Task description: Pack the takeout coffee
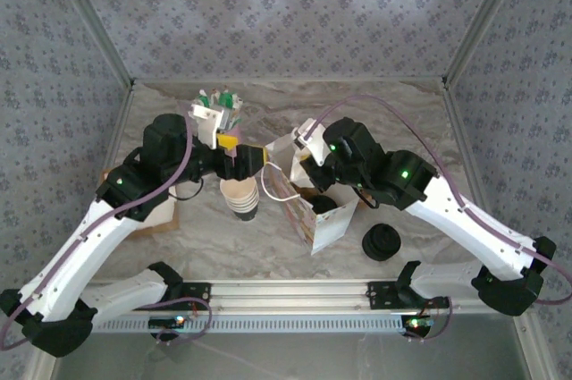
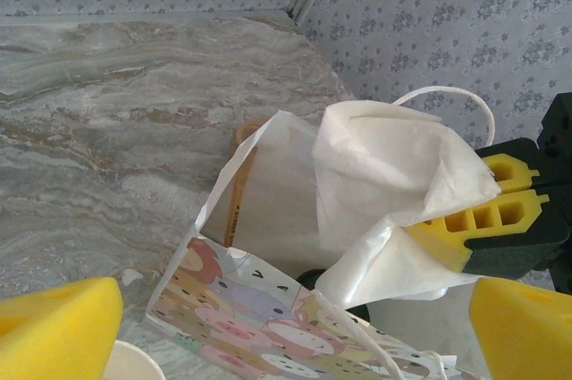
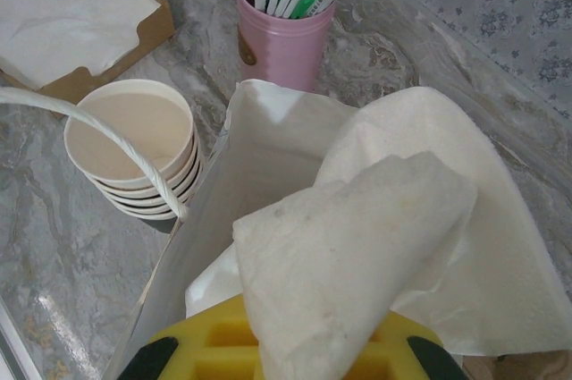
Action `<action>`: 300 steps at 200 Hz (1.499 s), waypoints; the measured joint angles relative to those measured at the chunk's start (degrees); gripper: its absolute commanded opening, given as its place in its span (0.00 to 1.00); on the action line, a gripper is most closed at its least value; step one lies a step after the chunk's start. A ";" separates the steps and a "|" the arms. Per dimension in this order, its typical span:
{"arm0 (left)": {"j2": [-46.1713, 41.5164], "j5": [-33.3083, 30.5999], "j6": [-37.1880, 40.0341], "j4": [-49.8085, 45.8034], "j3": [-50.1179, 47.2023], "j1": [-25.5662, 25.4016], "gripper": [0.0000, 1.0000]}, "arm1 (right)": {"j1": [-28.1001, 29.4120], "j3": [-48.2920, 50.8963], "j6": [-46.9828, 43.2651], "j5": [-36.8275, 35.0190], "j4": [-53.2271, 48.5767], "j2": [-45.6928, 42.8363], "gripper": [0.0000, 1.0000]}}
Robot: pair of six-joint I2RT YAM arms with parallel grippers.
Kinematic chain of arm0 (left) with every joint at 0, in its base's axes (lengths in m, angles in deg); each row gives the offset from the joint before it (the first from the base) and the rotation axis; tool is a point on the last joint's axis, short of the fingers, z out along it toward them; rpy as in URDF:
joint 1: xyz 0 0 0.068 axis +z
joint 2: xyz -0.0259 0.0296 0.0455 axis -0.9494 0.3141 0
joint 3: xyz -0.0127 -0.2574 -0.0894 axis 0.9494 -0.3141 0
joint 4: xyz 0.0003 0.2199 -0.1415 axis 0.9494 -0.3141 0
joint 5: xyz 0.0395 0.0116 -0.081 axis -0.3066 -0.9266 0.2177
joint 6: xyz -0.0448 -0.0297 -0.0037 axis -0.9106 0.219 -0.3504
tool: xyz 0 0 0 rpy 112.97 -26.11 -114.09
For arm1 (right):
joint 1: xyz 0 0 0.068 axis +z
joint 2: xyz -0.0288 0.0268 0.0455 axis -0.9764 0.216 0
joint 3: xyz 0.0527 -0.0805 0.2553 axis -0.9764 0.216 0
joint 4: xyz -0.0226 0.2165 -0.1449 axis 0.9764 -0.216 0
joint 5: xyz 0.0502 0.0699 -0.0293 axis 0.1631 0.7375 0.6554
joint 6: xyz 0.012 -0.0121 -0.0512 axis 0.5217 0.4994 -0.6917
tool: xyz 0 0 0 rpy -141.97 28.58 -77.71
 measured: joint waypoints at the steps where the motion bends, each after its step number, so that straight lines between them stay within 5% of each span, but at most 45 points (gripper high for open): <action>1: 0.00 0.00 0.00 0.00 -0.02 0.00 1.00 | 0.00 0.00 0.00 0.00 -0.02 0.00 0.00; 300: -2.60 -2.97 1.70 -0.31 -1.88 0.00 0.99 | 4.15 -2.03 -1.31 0.50 -8.02 7.52 0.00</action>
